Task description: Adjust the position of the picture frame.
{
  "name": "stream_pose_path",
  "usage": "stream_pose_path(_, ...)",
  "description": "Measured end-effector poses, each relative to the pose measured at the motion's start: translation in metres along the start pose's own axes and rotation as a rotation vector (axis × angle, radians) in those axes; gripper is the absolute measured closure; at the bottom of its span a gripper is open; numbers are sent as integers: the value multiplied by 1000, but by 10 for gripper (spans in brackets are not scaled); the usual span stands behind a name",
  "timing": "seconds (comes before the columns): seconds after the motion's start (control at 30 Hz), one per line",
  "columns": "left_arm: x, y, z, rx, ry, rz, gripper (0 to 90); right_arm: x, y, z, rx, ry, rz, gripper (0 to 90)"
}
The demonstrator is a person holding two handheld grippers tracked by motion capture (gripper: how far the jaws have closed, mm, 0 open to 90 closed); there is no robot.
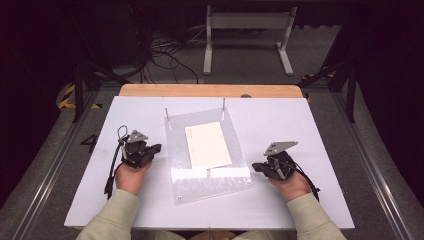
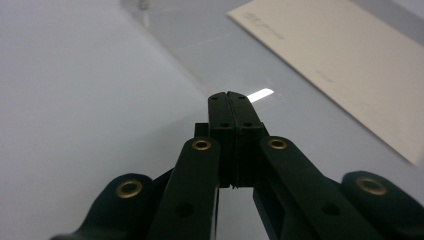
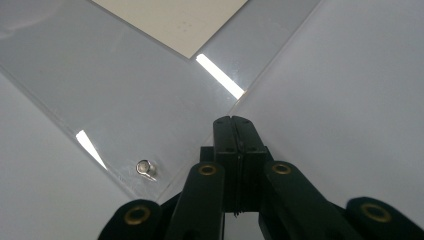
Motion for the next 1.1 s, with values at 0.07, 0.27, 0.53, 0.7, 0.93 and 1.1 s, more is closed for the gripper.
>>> stream_pose_path(0.07, -8, -6, 1, 31, -24, 14, 896, 2, 1, -2, -4, 0, -5, 893)
stream_pose_path(0.27, -22, -8, 6, 83, -58, 20, 896, 8, 2, -8, -14, 8, -17, 893)
stream_pose_path(0.53, -35, -3, 12, -1, -84, -8, 898, 14, 1, -15, -19, 9, -31, 893)
stream_pose_path(0.7, -41, 0, 18, -42, -86, 4, 900, 16, 1, -19, -26, 10, -34, 892)
stream_pose_path(0.93, -53, 5, 27, -62, -63, -16, 900, 24, -1, -25, -34, 16, -40, 893)
stream_pose_path(1.1, -63, 11, 34, -76, -45, -32, 900, 32, -3, -32, -45, 27, -51, 893)
Point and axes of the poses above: each handheld gripper's, and its own axes: x roughly backward along the jaws, z roughly out of its top, y roughly to its right, the point moved 2 cm from there along -x, roughly forward along the jaws, and after that the axes turned 12 degrees about -x, right-handed, at the moved point
